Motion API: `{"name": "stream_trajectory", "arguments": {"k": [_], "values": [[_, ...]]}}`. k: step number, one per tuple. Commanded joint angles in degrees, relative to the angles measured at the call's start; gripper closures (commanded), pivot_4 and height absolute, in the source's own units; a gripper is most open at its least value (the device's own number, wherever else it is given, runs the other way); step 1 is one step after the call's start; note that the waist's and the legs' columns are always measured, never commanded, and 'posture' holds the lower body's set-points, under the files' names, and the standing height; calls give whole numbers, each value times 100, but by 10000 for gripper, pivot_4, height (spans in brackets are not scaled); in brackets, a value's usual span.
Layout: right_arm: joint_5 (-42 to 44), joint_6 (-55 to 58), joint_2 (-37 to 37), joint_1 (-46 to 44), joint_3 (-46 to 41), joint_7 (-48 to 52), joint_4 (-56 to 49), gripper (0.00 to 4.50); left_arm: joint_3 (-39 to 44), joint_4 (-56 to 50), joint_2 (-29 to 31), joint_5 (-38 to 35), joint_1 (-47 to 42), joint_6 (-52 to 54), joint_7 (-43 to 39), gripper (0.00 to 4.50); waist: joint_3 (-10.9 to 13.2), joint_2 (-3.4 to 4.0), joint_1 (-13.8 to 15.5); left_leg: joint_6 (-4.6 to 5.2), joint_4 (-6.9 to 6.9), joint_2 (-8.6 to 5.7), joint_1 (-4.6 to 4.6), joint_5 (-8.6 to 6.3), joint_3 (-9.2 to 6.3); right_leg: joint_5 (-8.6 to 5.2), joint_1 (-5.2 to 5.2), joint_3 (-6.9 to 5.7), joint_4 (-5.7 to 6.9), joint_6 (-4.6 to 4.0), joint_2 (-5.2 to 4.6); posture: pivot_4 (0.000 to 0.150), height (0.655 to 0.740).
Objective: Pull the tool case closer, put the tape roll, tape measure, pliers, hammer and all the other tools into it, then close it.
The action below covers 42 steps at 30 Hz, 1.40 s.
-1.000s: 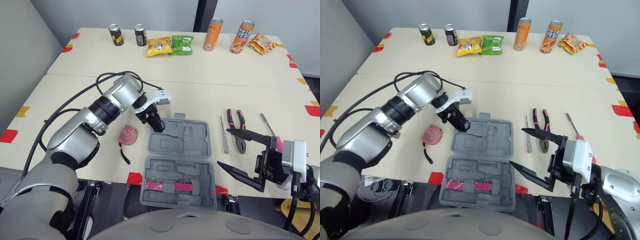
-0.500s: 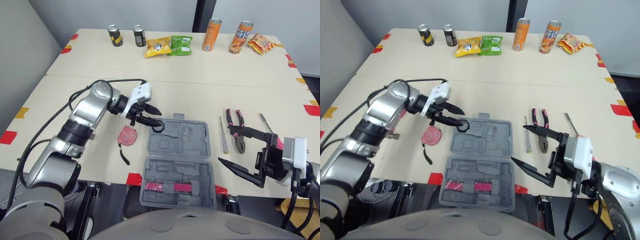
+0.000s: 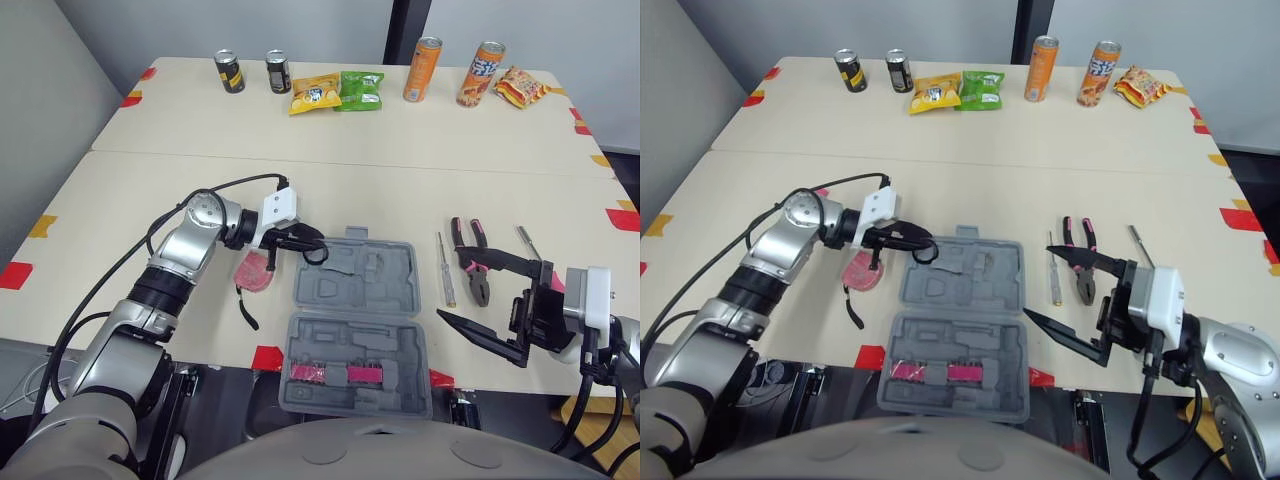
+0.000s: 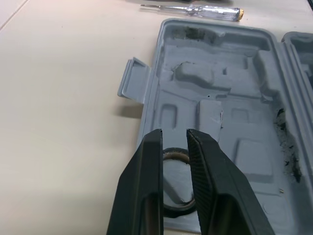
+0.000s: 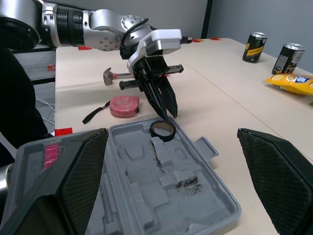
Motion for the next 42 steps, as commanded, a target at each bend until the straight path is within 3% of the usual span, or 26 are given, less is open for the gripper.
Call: {"name": "stream_trajectory", "arguments": {"k": [1,4,19,30,34,38,42], "values": [[31,-46,13,57,-29,-12,-78,0,116,-65,-11,-69,6,36,-41,34086,0,0,0,0,0,0,0,0,0,0,0,0,0,0,0,1500,7400],[33,-48,15,79,-31,-23,-85,0,107,-54,-15,-51,4,16,-22,25552,0,0,0,0,0,0,0,0,0,0,0,0,0,0,0,1500,7400],[-9,-36,22,28,29,-87,-47,0,24,452,-154,292,-4,-588,91,25552,0,0,-14,0,0,0,1,0,0,0,0,0,2,0,0,1500,7400],[-51,-30,-4,-85,140,-63,54,0,-339,1238,-222,1151,184,-1568,555,25552,-51,5,-38,0,1,0,12,0,-2,0,14,0,1,0,0,1500,7400],[-78,-32,-11,-131,207,-34,133,0,-279,1279,-218,1085,235,-1709,590,25552,-72,8,-45,0,1,0,26,0,-5,0,36,-3,-6,1,0,1500,7400],[-142,-77,15,-214,254,-27,266,0,114,765,-315,501,467,-1487,562,25552,-78,12,-73,0,1,0,26,-1,-6,0,38,-3,-7,1,0,1500,7400],[-148,-82,93,-311,258,-91,367,0,621,-182,-368,-246,811,-522,768,25552,-71,8,-85,0,1,1,18,-1,-9,0,32,-8,-10,0,0,1500,7400]]}}
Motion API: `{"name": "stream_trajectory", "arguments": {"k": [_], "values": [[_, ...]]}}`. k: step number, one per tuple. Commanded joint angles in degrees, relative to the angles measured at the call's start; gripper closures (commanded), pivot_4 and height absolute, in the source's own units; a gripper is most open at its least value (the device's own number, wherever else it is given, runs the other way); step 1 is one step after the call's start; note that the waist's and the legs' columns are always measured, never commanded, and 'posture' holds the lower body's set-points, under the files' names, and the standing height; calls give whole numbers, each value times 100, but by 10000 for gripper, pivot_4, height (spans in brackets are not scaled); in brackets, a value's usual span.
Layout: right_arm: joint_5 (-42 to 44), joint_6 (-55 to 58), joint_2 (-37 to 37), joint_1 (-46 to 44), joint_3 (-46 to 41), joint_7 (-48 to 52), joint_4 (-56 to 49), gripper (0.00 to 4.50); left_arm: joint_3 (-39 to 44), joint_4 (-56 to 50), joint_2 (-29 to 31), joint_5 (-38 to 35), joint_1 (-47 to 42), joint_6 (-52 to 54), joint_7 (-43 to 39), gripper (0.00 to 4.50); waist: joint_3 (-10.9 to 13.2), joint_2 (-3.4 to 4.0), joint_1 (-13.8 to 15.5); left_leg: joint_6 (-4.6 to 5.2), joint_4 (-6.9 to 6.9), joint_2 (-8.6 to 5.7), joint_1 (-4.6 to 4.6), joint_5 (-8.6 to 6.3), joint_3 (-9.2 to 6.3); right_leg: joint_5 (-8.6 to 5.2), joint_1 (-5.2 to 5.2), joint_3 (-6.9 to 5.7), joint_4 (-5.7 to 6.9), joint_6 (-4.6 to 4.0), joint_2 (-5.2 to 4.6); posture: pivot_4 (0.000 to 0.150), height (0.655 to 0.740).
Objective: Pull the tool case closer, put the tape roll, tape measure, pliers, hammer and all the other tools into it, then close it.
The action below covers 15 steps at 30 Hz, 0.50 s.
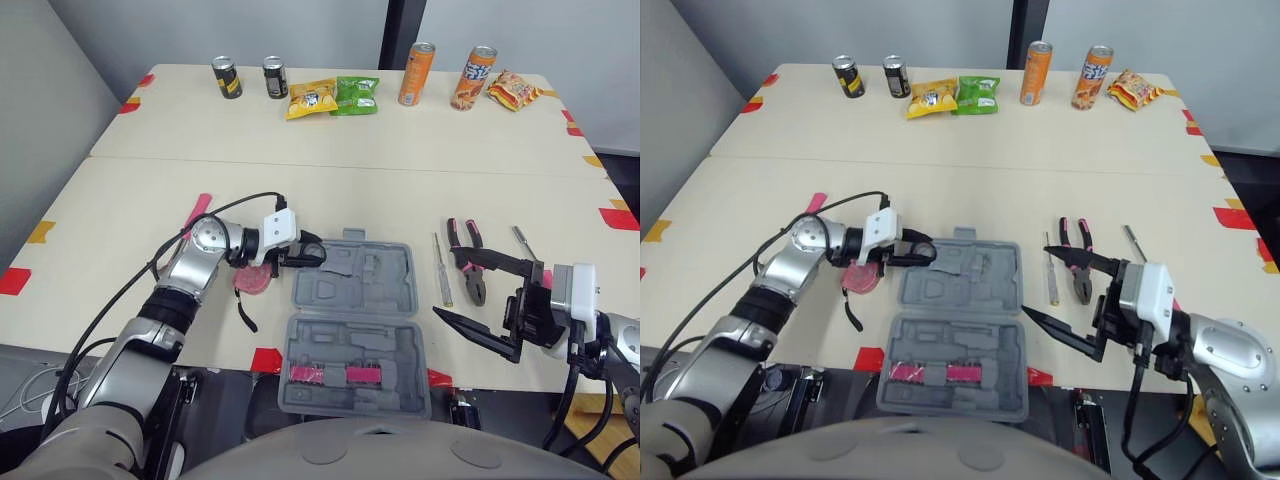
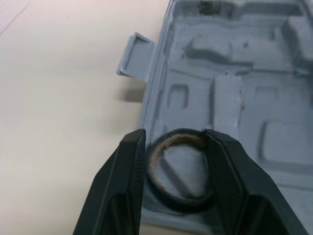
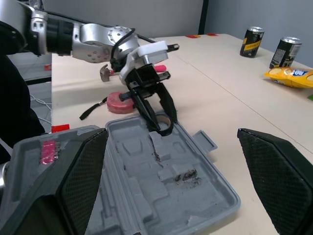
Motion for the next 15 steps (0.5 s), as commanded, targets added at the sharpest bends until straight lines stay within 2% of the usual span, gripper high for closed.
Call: {"name": "stream_trajectory", "arguments": {"k": [1,6,10,12,15], "values": [[90,-48,167,-169,16,-191,46,0,626,-1068,-25,-832,303,1112,346,25552,4,-1,-9,0,0,0,-3,0,0,0,-1,0,-1,0,0,1500,7400],[-54,31,494,-454,83,-756,86,0,1332,-2099,-81,-1460,747,2329,1232,25552,9,0,-39,0,0,0,-4,0,-2,-1,-3,-4,-1,-1,0,1500,7400],[-190,188,752,-748,306,-1232,231,0,2242,-2698,-504,-1987,1426,2015,1945,25552,12,-1,-92,0,-2,0,-7,0,-2,-1,1,-5,-16,-2,0,1500,7400],[-302,174,827,-823,338,-1362,365,0,2427,-2858,-508,-2067,1662,2000,2051,25552,13,-1,-119,-1,-3,0,-10,0,-2,-1,0,-5,-23,-1,0,1500,7400],[-221,-53,960,-689,107,-1283,792,0,2829,-3124,-375,-2526,2375,2046,1744,25552,16,-1,-112,-1,-7,0,-11,-1,-3,-1,0,-6,-28,-1,0,1500,7400]]}}
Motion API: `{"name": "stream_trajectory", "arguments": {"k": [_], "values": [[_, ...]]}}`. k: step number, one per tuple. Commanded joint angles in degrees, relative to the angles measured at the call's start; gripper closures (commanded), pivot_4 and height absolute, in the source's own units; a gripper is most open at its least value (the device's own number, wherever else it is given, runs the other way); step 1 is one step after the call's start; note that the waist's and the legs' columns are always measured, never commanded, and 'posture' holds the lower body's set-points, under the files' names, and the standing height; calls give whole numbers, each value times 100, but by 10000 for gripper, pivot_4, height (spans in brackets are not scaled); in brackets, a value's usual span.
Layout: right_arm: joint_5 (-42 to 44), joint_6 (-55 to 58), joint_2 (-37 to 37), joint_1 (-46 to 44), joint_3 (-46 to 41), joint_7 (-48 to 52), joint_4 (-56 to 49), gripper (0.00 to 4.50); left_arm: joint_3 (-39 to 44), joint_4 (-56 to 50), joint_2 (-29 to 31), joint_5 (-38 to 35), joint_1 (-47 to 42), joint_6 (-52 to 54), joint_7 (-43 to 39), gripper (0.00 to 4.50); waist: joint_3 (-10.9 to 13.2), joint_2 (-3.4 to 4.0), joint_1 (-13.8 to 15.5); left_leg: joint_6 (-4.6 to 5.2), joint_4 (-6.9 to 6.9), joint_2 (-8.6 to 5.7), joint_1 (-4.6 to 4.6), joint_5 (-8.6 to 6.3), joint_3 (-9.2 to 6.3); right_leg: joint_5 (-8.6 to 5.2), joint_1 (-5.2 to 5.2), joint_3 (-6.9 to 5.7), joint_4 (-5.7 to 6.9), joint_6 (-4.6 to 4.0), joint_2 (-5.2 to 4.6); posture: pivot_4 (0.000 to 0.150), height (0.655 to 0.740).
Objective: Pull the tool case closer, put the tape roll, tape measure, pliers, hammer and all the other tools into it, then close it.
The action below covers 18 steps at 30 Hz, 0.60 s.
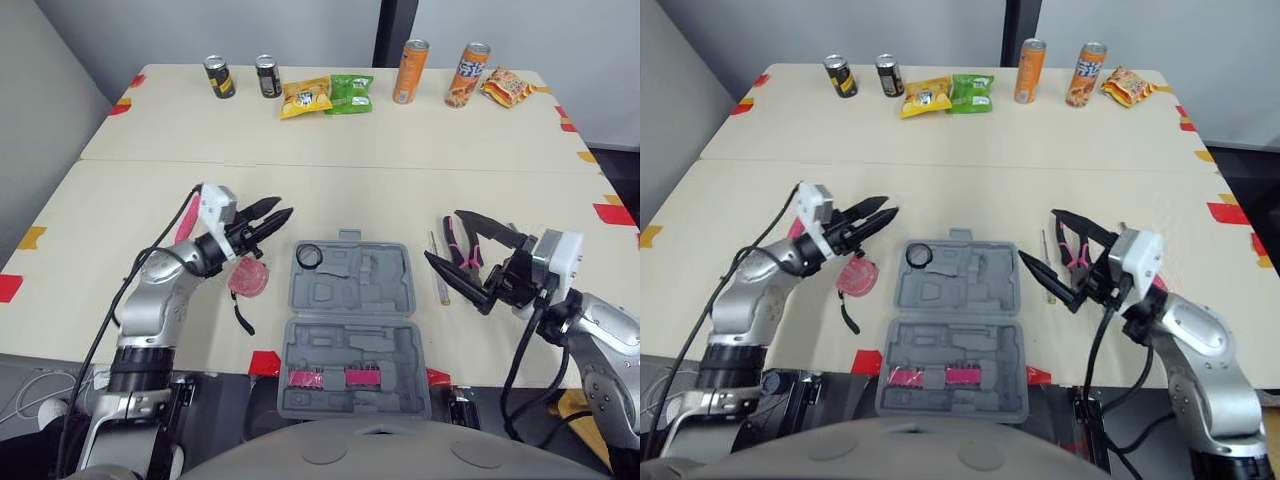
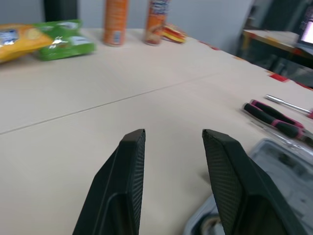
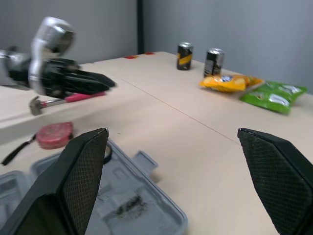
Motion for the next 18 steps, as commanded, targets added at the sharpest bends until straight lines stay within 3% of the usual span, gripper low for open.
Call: {"name": "stream_trajectory", "arguments": {"k": [1,4,9,13,18], "values": [[90,-337,63,253,-361,180,392,0,576,-475,179,-576,693,-73,-288,25552,1,1,2,0,-3,0,0,0,0,0,0,0,-3,0,0,1500,7400],[112,-867,-27,880,-723,837,844,0,960,-553,318,-778,1498,-243,-590,17428,2,0,34,-3,-15,0,-3,-2,2,0,3,-1,-26,0,0,1500,7400],[345,-1300,21,1623,-1331,1373,1461,0,1461,-570,499,-905,2544,-406,-898,264,12,1,50,-2,-26,-1,2,-4,2,1,15,-1,-52,2,0,1500,7400],[406,-1625,63,2019,-1776,1675,2108,0,1808,-411,587,-880,3174,-590,-1039,264,20,-5,43,-34,-51,-1,25,-24,3,-2,36,0,-74,6,2,1500,7400],[437,-1854,86,2115,-2020,1883,2715,0,1681,-613,516,-732,3340,-507,-702,264,50,-5,72,-65,-113,-2,104,-41,15,-11,104,4,-110,22,2,1500,7400]]}}
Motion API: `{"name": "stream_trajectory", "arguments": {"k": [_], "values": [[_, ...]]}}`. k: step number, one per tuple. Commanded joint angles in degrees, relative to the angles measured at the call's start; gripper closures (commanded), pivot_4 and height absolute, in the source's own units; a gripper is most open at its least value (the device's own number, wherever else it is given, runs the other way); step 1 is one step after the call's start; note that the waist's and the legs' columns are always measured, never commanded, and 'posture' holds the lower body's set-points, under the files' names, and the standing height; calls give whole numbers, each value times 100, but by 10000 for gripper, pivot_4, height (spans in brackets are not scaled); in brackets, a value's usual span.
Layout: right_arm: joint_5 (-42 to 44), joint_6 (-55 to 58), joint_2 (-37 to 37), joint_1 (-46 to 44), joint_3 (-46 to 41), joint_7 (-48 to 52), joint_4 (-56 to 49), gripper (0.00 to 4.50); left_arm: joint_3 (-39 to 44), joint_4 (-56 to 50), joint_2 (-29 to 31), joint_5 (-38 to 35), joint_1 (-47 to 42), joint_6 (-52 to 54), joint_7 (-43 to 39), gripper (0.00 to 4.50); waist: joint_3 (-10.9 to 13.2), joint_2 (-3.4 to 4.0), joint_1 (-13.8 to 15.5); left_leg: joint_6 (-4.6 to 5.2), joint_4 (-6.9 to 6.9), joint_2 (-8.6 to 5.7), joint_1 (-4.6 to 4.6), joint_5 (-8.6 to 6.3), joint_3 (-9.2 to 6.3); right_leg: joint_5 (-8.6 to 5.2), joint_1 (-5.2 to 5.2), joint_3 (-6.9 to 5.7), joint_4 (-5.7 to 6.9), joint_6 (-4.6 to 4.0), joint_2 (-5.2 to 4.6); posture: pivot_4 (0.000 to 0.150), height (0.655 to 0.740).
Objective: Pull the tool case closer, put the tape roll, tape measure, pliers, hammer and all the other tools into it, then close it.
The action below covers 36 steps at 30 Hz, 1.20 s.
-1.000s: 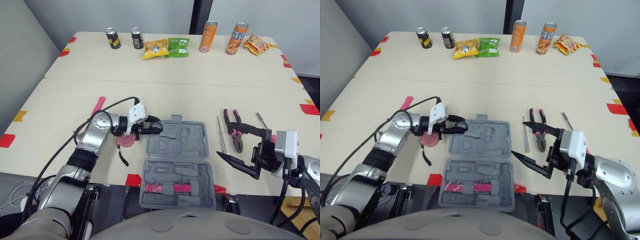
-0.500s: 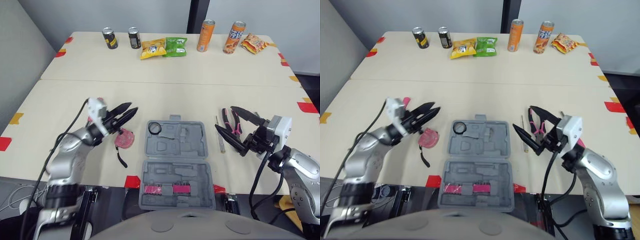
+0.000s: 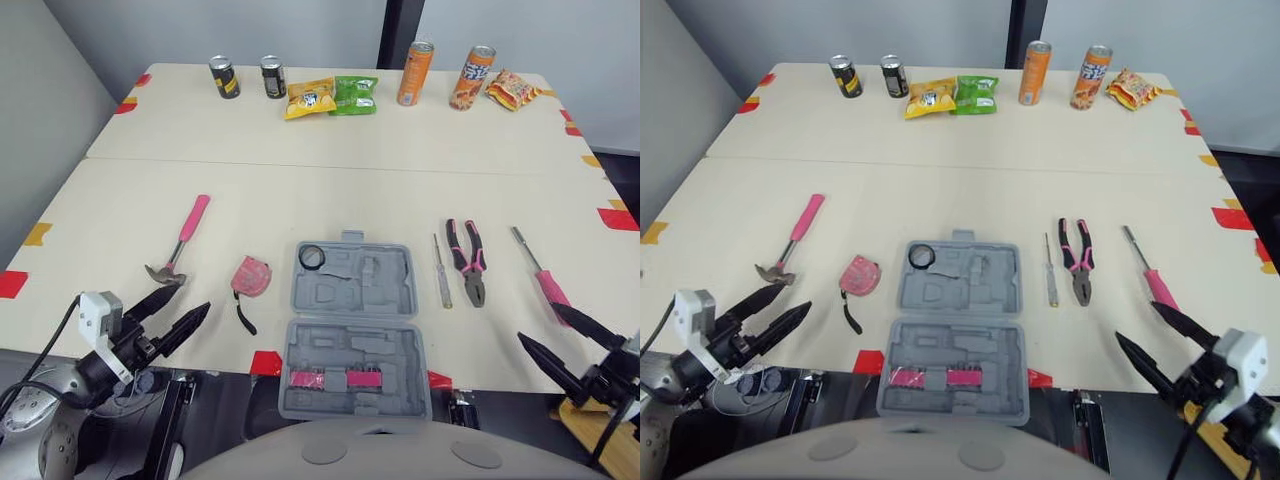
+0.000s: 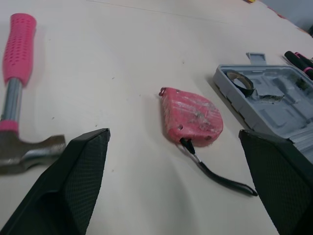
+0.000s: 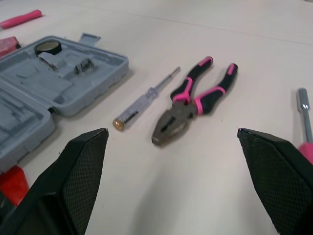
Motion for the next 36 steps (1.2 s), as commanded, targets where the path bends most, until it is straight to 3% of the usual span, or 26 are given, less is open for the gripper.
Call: {"name": "stream_trajectory", "arguments": {"k": [1,6,10,13,20,28,36], "values": [[155,-202,16,24,-286,123,212,0,-64,-230,-35,66,-71,-8,270,264,1,1,14,-1,-7,0,1,0,0,0,0,0,0,1,0,1500,7400],[267,-23,4,-102,-313,-88,28,0,-378,-64,30,48,-829,206,517,264,-2,7,29,54,-13,2,2,35,-3,3,-1,-8,3,12,2,1500,7400],[190,460,-51,-281,-77,-667,-634,0,-528,273,275,-108,-1615,378,156,264,-6,16,-4,59,-4,1,2,38,-2,6,-2,-8,10,15,1,1500,7400],[-134,586,-96,-492,214,-989,-1143,0,-476,-169,437,-233,-1442,503,2,264,-11,15,-122,60,-2,3,-1,39,-2,6,-5,-7,14,17,3,1500,7400],[579,1318,-840,-980,820,-134,-2199,0,-580,-1101,350,84,-948,684,699,264,-9,18,-88,61,12,2,-7,39,-3,6,-1,-9,10,17,1,1500,7400],[842,1904,-1499,-2383,1474,557,-2189,0,-694,-1711,58,237,96,1116,1585,264,-9,13,-67,62,22,3,-4,39,-8,7,6,-12,18,17,1,1500,7400],[833,2139,-1588,-2741,1640,881,-2139,0,-1203,-1753,-358,953,177,936,2341,264,-8,11,-4,64,40,4,-12,40,-11,7,6,-16,19,17,0,1500,7400]]}}
